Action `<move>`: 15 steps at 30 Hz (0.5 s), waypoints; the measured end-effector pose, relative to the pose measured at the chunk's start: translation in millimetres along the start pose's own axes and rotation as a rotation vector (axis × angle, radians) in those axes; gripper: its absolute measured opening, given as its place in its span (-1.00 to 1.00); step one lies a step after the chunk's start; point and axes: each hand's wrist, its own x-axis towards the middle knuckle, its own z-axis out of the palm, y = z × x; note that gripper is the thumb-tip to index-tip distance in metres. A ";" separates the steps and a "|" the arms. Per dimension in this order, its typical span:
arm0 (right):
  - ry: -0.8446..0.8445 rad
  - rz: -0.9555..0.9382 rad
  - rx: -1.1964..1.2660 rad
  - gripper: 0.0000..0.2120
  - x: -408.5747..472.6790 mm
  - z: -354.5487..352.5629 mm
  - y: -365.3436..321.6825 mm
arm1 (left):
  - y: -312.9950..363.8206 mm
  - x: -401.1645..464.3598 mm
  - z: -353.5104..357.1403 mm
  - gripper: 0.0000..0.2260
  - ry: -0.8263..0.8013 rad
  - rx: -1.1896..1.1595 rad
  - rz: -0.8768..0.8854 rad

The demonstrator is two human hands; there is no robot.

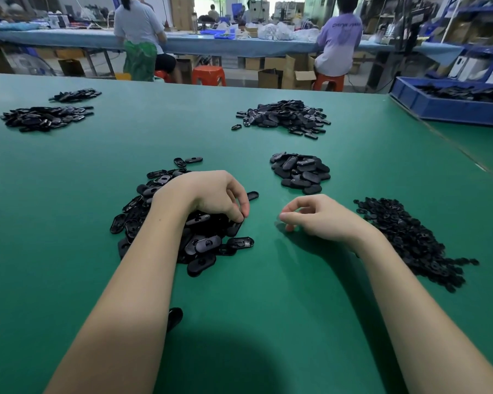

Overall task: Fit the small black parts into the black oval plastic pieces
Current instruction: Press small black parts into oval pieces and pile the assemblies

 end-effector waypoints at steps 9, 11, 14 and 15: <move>0.046 -0.007 0.091 -0.88 -1.2 -11.5 4.2 | 11.7 2.5 9.4 -0.93 0.067 -0.339 0.119; 0.114 0.012 0.056 -0.89 -3.2 -24.7 8.4 | 20.9 9.9 20.0 -0.91 0.122 -0.523 0.137; 0.246 0.084 -0.051 -0.88 -7.3 -48.8 21.4 | 39.6 21.6 41.7 -0.90 0.212 -0.884 0.138; 0.292 0.107 -0.061 -0.87 -8.8 -55.4 26.6 | 45.6 24.7 49.4 -0.90 0.224 -0.990 0.133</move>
